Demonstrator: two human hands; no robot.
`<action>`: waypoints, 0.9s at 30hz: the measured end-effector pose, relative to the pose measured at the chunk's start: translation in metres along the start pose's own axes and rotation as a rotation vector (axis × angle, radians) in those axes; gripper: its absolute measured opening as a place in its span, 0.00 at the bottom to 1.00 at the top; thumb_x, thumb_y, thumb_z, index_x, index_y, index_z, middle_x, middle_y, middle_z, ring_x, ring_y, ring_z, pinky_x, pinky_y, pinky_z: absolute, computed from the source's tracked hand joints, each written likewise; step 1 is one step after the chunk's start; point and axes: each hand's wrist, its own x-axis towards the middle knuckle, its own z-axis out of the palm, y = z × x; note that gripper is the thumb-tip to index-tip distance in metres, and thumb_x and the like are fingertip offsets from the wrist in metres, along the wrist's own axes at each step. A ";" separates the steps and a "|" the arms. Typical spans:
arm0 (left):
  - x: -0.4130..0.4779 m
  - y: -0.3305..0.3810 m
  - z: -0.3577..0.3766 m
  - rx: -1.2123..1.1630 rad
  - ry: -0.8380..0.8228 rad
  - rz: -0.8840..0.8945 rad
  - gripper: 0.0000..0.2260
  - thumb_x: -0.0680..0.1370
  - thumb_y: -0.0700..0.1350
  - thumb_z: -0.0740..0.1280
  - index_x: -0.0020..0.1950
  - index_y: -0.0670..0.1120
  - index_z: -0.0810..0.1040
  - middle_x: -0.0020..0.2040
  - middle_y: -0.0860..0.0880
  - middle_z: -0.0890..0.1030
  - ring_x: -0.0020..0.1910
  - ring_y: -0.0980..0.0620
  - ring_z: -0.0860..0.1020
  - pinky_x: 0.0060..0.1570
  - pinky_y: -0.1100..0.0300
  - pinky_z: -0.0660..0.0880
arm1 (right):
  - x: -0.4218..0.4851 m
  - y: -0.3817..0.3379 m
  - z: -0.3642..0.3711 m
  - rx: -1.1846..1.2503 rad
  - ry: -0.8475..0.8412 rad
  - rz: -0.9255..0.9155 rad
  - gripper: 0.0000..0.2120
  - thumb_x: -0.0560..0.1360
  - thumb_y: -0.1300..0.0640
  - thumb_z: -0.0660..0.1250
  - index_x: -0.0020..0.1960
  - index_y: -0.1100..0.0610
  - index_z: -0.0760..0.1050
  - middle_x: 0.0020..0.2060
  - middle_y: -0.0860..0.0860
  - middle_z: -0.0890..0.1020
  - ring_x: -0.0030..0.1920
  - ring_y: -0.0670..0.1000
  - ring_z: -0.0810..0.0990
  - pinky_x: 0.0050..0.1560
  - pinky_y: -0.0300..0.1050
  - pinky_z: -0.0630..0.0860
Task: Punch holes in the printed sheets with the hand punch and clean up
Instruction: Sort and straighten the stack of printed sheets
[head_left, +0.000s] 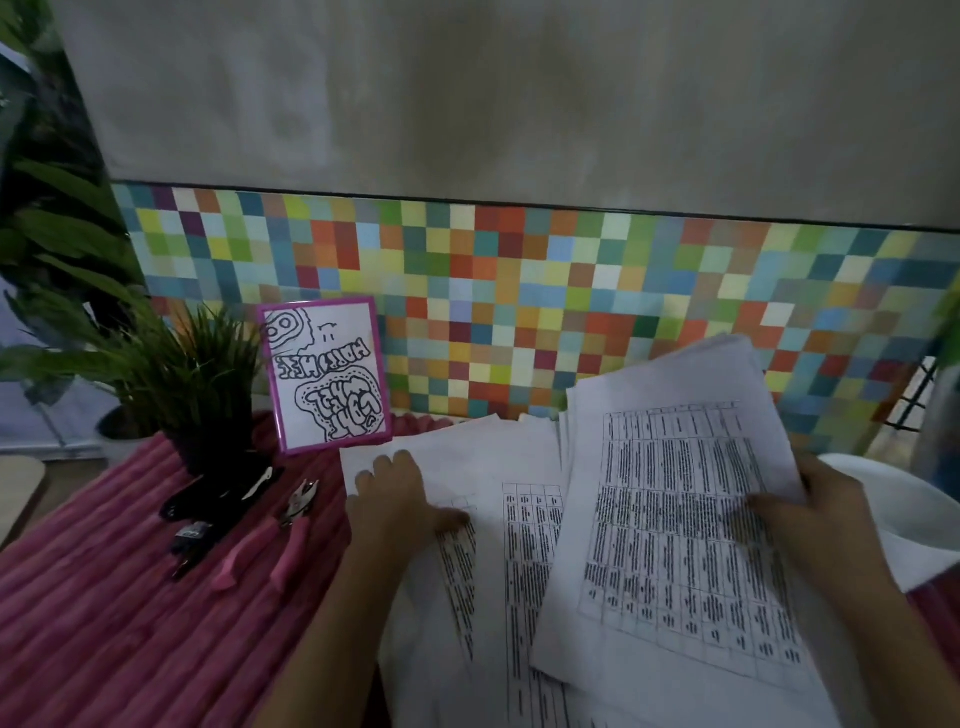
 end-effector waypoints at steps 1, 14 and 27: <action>0.003 -0.002 0.001 -0.033 -0.018 -0.002 0.38 0.66 0.67 0.72 0.64 0.43 0.66 0.62 0.43 0.72 0.62 0.43 0.71 0.60 0.47 0.73 | 0.000 0.000 -0.001 0.052 -0.014 0.037 0.16 0.69 0.72 0.69 0.57 0.65 0.78 0.43 0.59 0.81 0.39 0.56 0.78 0.41 0.47 0.73; -0.013 0.030 0.033 -0.027 0.128 0.306 0.25 0.83 0.58 0.46 0.73 0.46 0.66 0.62 0.41 0.74 0.62 0.44 0.70 0.58 0.54 0.68 | -0.015 -0.001 0.034 0.256 -0.327 0.467 0.11 0.68 0.78 0.63 0.40 0.66 0.79 0.29 0.55 0.81 0.32 0.54 0.79 0.24 0.34 0.73; -0.032 0.069 0.032 -1.071 -0.147 0.345 0.22 0.74 0.38 0.72 0.64 0.49 0.68 0.59 0.48 0.78 0.57 0.52 0.78 0.52 0.65 0.76 | -0.008 0.008 0.036 0.653 -0.202 0.549 0.18 0.65 0.79 0.62 0.53 0.70 0.77 0.48 0.66 0.83 0.45 0.63 0.83 0.46 0.51 0.78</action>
